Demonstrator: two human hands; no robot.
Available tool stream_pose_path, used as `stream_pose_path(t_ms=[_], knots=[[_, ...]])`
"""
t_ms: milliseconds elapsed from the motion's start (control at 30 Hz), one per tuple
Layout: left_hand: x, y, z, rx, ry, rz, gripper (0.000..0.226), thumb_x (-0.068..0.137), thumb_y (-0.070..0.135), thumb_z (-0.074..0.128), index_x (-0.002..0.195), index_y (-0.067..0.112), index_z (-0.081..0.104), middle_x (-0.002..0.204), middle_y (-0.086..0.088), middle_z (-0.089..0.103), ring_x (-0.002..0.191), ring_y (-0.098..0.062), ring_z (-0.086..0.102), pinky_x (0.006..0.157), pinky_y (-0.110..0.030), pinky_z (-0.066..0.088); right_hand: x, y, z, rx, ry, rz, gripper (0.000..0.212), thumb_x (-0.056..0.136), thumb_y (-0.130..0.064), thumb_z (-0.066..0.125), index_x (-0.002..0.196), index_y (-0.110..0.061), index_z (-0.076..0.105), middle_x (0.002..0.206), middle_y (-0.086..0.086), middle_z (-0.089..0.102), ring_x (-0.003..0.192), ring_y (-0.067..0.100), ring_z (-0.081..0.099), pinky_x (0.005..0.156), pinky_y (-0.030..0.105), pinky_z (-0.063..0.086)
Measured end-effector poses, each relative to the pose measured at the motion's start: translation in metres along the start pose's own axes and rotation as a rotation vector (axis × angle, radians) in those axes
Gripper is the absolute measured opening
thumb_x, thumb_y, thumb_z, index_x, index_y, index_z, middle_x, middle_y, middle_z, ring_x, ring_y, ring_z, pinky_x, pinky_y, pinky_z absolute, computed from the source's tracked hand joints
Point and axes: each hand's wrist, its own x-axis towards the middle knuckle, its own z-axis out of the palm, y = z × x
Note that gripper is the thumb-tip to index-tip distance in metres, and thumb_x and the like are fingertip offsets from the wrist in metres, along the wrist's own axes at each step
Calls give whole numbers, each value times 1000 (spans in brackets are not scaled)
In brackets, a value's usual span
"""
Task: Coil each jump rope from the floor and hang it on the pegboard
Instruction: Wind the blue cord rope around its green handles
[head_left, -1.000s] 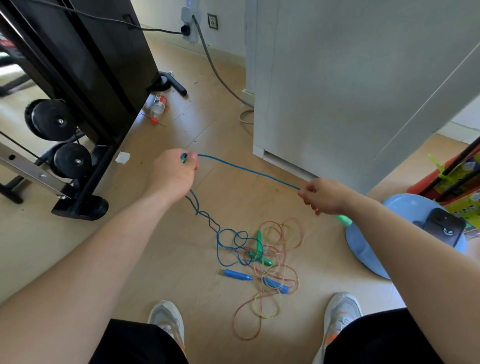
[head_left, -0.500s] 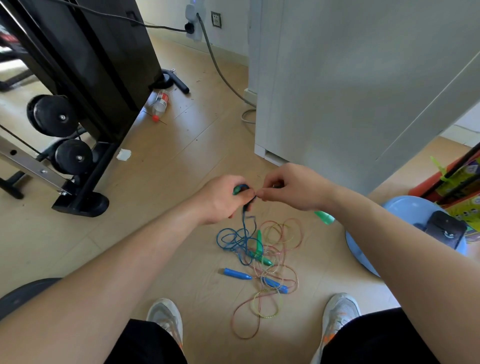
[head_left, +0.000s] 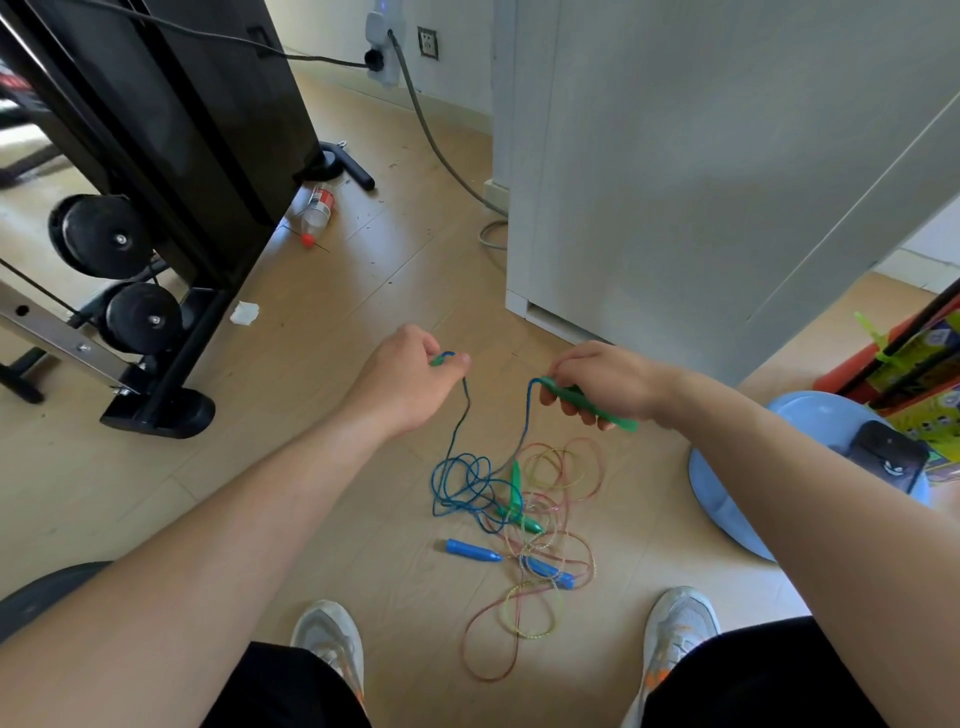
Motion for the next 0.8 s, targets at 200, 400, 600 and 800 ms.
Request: stream_pose_path(t_ms=[200,400,600,800], knots=[[-2,4,8,-285,-264,-145,30,91,20,49,66,10,63,59,-3,63,53,-20,47,48,-25,40,0,-9,22,190,-26,0,18,94,-5,56,109,-5,65,98,15,66,87,26,71,74,38,61],[-12,12,14,-563,-343,-145,29,104,16,45,100,-5,65,84,-19,64,70,-28,62,59,-31,56,5,-15,42,196,40,-129,15,84,-15,78,98,-9,76,76,4,73,65,9,67,57,21,53],[-12,7,19,-553,-397,-36,28,101,32,56,85,13,70,70,-7,66,67,-23,63,62,-33,54,6,-19,51,247,85,-176,18,81,-16,81,94,-5,76,80,12,76,65,16,72,65,26,60],[-11,7,14,-454,-370,25,17,100,24,58,91,16,71,83,-2,72,65,-14,65,61,-28,51,3,-19,23,-328,215,-111,50,62,-71,77,74,-24,68,71,-8,68,66,10,62,63,31,51]])
